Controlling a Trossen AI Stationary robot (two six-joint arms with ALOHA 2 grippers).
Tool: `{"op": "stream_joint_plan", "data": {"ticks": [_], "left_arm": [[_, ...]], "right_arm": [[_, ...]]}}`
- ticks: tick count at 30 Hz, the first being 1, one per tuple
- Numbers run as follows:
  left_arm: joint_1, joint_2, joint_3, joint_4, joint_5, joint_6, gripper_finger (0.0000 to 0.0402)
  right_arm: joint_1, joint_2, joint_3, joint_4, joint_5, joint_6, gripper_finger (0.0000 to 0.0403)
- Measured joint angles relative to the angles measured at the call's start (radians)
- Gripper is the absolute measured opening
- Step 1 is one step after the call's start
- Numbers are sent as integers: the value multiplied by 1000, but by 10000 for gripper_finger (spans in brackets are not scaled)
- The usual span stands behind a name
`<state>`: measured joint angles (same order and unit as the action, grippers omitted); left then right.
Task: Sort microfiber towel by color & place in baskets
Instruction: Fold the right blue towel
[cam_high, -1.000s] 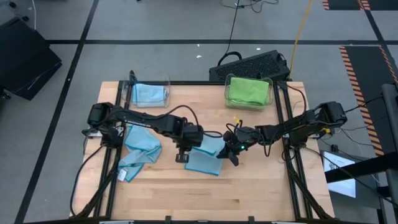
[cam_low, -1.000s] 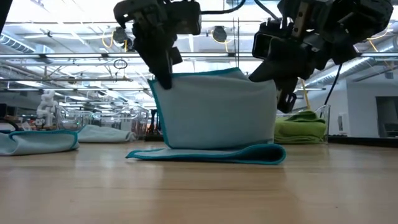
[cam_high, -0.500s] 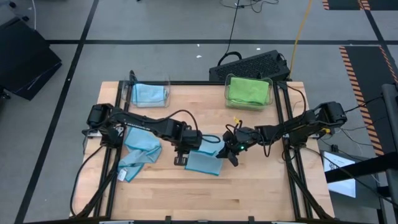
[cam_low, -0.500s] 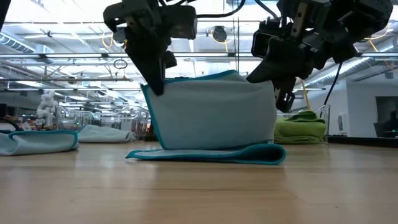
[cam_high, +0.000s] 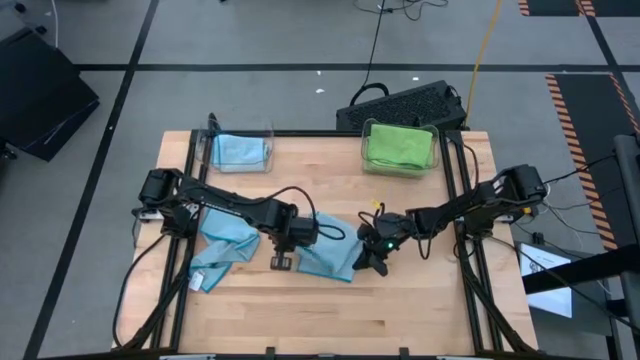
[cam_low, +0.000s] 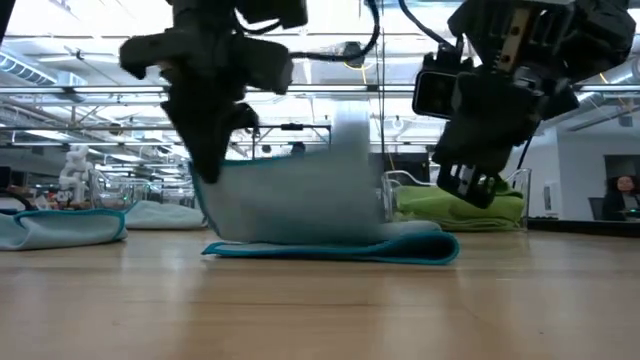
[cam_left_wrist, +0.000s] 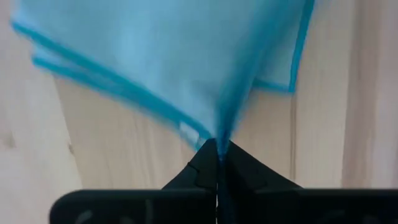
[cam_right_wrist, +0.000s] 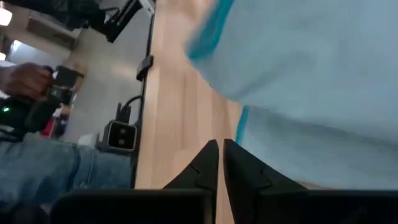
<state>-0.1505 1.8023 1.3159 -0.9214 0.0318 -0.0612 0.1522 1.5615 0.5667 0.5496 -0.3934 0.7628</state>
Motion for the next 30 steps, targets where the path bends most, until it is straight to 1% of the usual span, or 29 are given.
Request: {"op": "stream_joint_plan", "data": {"ticks": [3, 6, 8, 12, 15, 17, 19, 24, 27, 30], "left_arm": [[0, -2, 11, 15, -4, 0, 12], [-2, -2, 9, 22, 25, 0, 6], [-7, -2, 10, 45, 45, -1, 12], [-16, -2, 10, 100, 50, -6, 24], [-5, -11, 11, 111, 55, -42, 10], [9, -20, 12, 114, 55, -61, 7], [24, -36, 12, 116, 55, -78, 10], [68, -76, 12, 146, 56, -96, 6], [95, -89, 13, 178, 79, -110, 9], [117, -91, 13, 194, 107, -131, 9]], "right_arm": [[3, 8, 3, 9, -1, 10, 26], [17, 11, 3, -15, 1, 10, 28], [19, 11, 3, -8, 2, 8, 28], [22, 11, 3, 24, 21, 19, 29], [27, 10, 5, 64, 40, 24, 31], [37, 10, 9, 71, 83, 4, 40], [52, 10, 15, 72, 115, -38, 58], [100, 10, 45, 46, 257, -147, 125], [126, 10, 64, -16, 388, -208, 161], [142, 10, 72, -37, 539, -281, 187]]}}
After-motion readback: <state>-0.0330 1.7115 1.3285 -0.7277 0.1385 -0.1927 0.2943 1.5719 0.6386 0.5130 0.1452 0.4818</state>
